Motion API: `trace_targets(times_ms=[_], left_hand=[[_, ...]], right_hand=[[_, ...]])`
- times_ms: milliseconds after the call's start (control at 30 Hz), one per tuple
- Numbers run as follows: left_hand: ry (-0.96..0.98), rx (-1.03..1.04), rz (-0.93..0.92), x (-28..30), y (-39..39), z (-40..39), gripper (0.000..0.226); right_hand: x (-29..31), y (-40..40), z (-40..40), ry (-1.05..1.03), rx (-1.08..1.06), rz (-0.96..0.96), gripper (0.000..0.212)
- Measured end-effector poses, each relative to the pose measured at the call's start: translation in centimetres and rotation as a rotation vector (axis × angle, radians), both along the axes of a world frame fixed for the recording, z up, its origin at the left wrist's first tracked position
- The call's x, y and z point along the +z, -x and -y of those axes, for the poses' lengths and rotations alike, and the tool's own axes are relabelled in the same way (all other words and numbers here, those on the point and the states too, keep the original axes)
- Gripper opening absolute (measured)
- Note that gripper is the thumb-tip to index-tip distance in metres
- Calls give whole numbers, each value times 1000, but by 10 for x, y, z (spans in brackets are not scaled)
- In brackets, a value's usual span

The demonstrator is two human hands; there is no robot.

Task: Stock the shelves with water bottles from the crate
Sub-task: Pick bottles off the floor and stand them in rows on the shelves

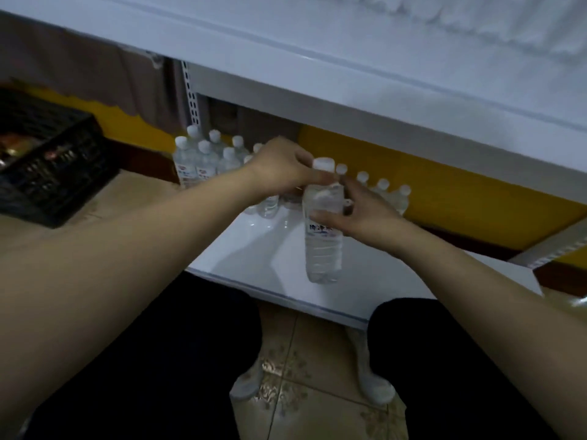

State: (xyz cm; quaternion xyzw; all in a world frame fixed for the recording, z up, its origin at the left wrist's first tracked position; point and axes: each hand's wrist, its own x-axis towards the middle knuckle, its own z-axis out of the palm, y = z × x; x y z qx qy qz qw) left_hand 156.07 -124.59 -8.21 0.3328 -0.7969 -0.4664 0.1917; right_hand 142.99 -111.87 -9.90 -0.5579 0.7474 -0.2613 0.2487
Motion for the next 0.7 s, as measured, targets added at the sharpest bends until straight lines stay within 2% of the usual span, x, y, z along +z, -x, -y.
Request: trace_targets(times_ms=[100,200,267,333,367,467,533,633,700], left_hand=[[183,-56,128,-8,16,26,53],[215,-82,261,-16,29,51,42],[74,-133,291,-27,34,73,31],[-236,-133,266,-45,37,98,35],[-398,-49,247,-58,39,110,38],[-725,194,251,-109,33,119,35],[-918,264,158,-150,36,111,27],[-1242,477,-270,-197,63,96,24],[-1339,543,-504,-212,82,94,27]], right_hand=[[-2,7,40,25,69,-148,67],[-13,22,75,-14,37,-178,54],[-29,30,100,-73,-6,-165,48],[-50,37,122,-106,-36,-129,53],[-62,41,133,-95,-59,-98,55],[-86,52,162,-77,-105,-123,53],[-100,60,183,-65,-122,-89,48],[-115,67,209,-94,-138,-124,38],[-130,68,222,-100,-154,-99,40]])
